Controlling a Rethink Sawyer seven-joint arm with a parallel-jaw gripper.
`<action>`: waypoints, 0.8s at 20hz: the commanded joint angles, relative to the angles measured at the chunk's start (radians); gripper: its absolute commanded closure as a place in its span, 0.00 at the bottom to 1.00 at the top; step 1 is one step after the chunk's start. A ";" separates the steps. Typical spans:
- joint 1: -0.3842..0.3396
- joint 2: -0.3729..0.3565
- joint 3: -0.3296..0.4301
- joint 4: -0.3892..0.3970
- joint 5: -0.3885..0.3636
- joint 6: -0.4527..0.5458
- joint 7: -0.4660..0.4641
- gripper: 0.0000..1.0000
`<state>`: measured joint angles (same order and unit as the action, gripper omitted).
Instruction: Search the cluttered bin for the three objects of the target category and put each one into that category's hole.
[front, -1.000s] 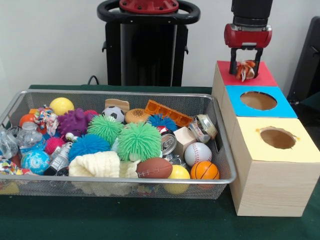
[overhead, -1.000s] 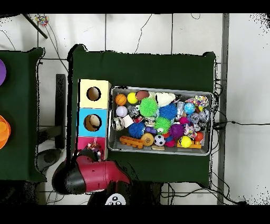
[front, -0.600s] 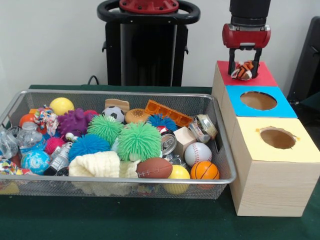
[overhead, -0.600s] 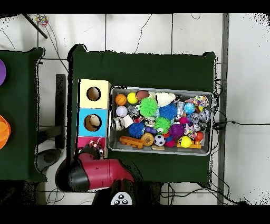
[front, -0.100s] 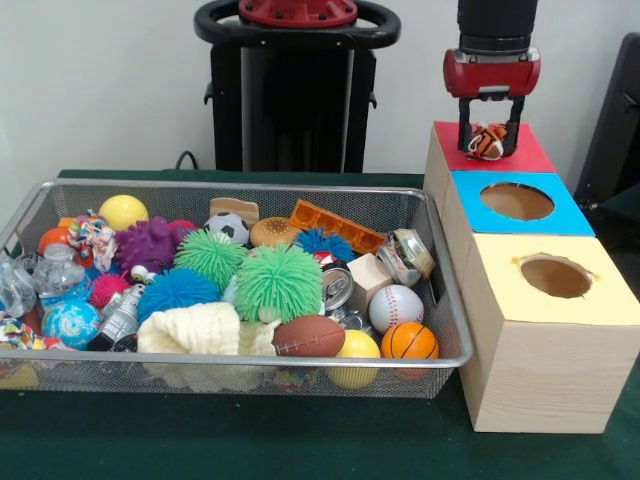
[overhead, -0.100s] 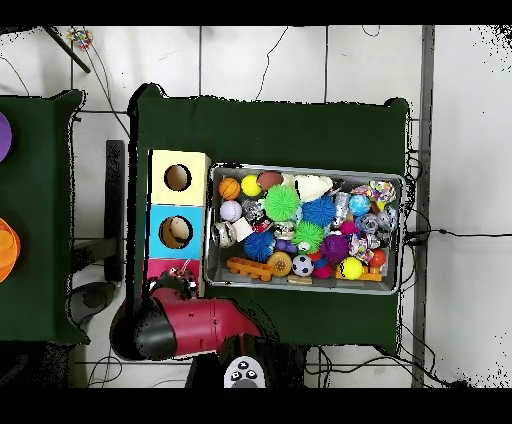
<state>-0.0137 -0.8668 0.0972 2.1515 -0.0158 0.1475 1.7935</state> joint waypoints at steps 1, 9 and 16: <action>-0.062 -0.037 0.144 0.044 0.031 0.116 0.101 0.00; -0.094 -0.058 0.175 0.064 0.012 0.131 0.083 0.00; -0.054 -0.066 0.121 0.052 -0.020 0.120 0.096 0.00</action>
<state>-0.0732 -0.9223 0.1884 2.1719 -0.0160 0.1779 1.7935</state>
